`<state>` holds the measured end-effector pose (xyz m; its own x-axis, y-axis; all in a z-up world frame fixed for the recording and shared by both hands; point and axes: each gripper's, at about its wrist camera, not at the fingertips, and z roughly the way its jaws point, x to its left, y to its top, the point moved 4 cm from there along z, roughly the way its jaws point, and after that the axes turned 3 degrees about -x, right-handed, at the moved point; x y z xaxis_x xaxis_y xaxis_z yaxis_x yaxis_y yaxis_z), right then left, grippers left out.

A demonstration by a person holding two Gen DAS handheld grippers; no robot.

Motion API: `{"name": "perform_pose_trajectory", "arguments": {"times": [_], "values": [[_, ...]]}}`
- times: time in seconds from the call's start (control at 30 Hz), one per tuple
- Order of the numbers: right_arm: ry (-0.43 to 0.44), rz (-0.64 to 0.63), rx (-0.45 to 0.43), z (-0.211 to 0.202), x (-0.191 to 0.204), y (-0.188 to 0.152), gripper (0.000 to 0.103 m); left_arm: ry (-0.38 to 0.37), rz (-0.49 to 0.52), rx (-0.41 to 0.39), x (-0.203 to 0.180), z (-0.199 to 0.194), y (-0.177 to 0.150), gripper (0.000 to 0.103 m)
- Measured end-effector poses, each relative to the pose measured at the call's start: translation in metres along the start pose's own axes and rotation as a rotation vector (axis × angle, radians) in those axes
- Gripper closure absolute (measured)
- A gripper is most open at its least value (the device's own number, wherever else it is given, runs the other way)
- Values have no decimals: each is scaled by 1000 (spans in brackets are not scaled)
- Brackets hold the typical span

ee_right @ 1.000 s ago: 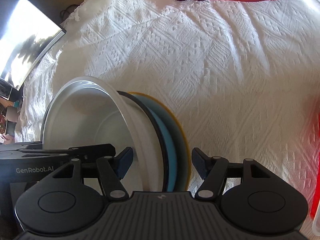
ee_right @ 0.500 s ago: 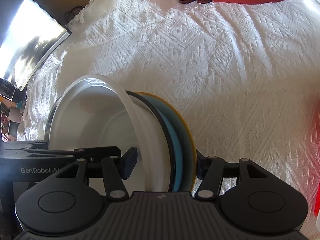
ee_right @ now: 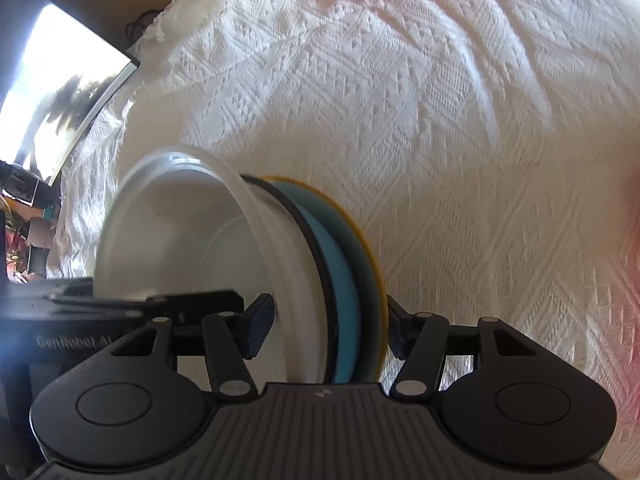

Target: Organize plates and bowls

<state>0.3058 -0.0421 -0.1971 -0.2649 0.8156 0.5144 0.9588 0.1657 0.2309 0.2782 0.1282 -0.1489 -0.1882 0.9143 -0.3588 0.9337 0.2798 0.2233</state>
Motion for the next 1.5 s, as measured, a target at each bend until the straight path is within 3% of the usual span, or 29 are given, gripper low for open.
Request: {"name": "perform_pose_trajectory", "arguments": {"times": [0.1,0.6,0.97,1.23,1.5], "values": [[28,38,9,0,-3,-1,49,-7,-17,-2,1,1,0,39],[23,37,23,0,-1,-1,50,-5,-36,-17,-3,-7,-3,38],[12,-35,-37,-44,25,22,49,-36,-35,-121,-13,-64,17,38],[55,-179,-79,-50,102,45,49,27,-110,-216,43,-129,22,38],[129,-285,52,16,178,35,49,101,-280,-191,132,-139,-10,38]]}}
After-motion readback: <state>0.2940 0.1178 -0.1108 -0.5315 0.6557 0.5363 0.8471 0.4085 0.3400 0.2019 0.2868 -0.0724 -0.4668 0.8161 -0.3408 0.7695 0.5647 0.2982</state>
